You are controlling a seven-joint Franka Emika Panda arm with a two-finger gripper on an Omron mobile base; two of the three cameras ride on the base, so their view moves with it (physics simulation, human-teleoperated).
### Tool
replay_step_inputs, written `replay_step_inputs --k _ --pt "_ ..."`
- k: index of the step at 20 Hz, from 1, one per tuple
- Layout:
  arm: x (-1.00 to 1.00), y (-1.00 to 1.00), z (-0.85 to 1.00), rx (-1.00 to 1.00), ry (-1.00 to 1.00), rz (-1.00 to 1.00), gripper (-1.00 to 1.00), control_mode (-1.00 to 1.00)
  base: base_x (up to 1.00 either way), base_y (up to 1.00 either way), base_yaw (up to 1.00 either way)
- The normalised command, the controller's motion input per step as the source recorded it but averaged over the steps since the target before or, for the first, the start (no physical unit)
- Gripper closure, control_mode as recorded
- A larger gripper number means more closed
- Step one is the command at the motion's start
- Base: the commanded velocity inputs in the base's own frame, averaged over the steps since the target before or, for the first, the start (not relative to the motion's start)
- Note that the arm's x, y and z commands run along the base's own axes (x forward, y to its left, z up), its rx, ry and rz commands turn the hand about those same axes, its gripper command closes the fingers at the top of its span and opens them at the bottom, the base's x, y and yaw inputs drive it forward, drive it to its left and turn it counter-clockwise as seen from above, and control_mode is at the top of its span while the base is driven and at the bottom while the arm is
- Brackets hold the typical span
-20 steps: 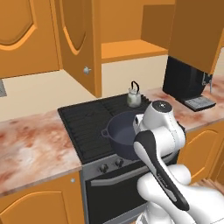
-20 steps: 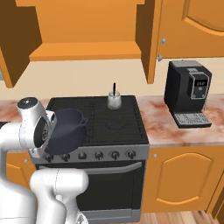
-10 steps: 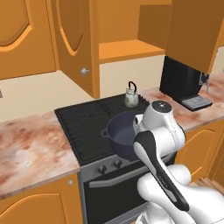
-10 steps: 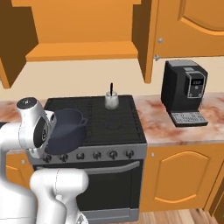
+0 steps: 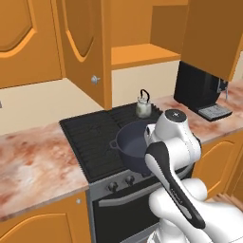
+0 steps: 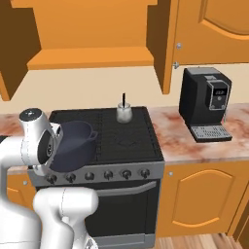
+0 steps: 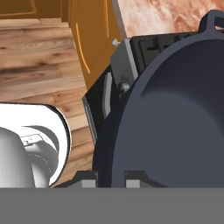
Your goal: Pick the kettle from the cabinet and place it on a stove burner. Then pick the pot from the counter and place it on another stove burner. Finally, turn both burners on.
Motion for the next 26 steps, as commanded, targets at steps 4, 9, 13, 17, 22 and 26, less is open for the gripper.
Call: replay_step_inputs --k 4,9,13,17,22,26 --pt "0.0 0.0 0.0 0.0 0.0 0.0 1.0 1.0 0.05 0.27 0.0" --pt "0.0 0.0 0.0 0.0 0.0 0.0 1.0 1.0 0.1 0.09 -0.02" --pt "0.0 0.0 0.0 0.0 0.0 0.0 1.0 1.0 0.35 0.0 -0.02" --pt "0.0 0.0 0.0 0.0 0.0 0.0 1.0 1.0 0.37 0.01 -0.03" --pt "0.0 0.0 0.0 0.0 0.0 0.0 1.0 1.0 0.25 0.09 -0.01" --pt "0.0 0.0 0.0 0.0 0.0 0.0 1.0 1.0 0.21 0.11 0.0"
